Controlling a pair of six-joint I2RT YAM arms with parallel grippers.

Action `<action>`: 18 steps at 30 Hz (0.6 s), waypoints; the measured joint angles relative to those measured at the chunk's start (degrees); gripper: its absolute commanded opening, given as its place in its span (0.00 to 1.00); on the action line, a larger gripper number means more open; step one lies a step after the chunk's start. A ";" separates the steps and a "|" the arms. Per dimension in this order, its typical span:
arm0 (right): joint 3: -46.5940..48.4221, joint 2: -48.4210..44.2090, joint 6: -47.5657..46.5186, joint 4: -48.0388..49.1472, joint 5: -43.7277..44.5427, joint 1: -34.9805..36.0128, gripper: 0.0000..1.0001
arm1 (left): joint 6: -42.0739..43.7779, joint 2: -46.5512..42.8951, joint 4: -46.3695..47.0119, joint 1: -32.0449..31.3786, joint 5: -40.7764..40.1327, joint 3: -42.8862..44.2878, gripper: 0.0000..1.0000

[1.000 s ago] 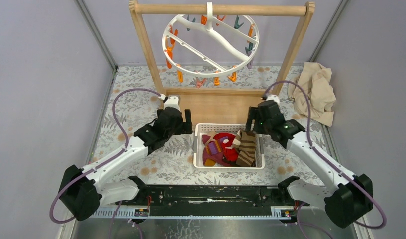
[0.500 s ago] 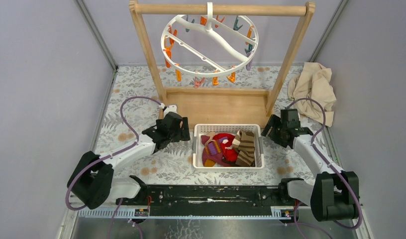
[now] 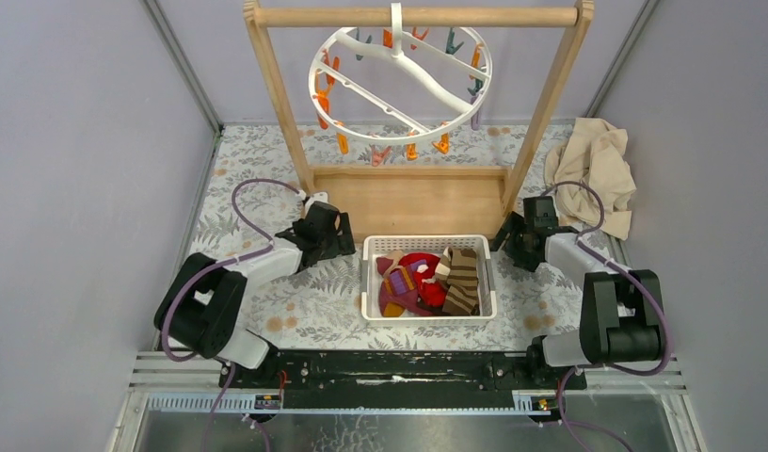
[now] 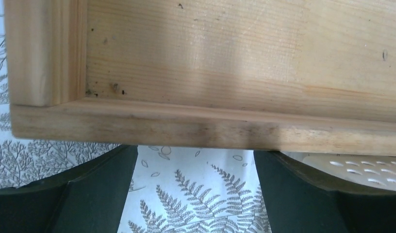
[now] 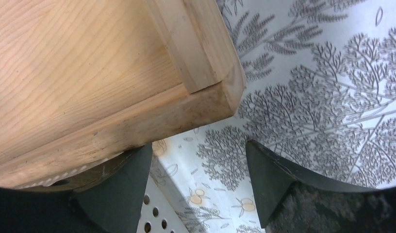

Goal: Remove the socks clipped to the hanger
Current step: Move the clothesline to the center of the board.

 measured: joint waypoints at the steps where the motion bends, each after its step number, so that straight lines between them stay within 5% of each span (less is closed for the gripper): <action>1: 0.76 0.92 0.04 0.11 0.00 -0.07 0.77 | 0.33 0.76 -0.09 0.33 0.68 0.59 0.96; 18: 17.35 18.25 0.24 2.67 -0.15 -0.46 0.77 | 3.87 17.86 1.25 6.34 3.67 17.86 0.95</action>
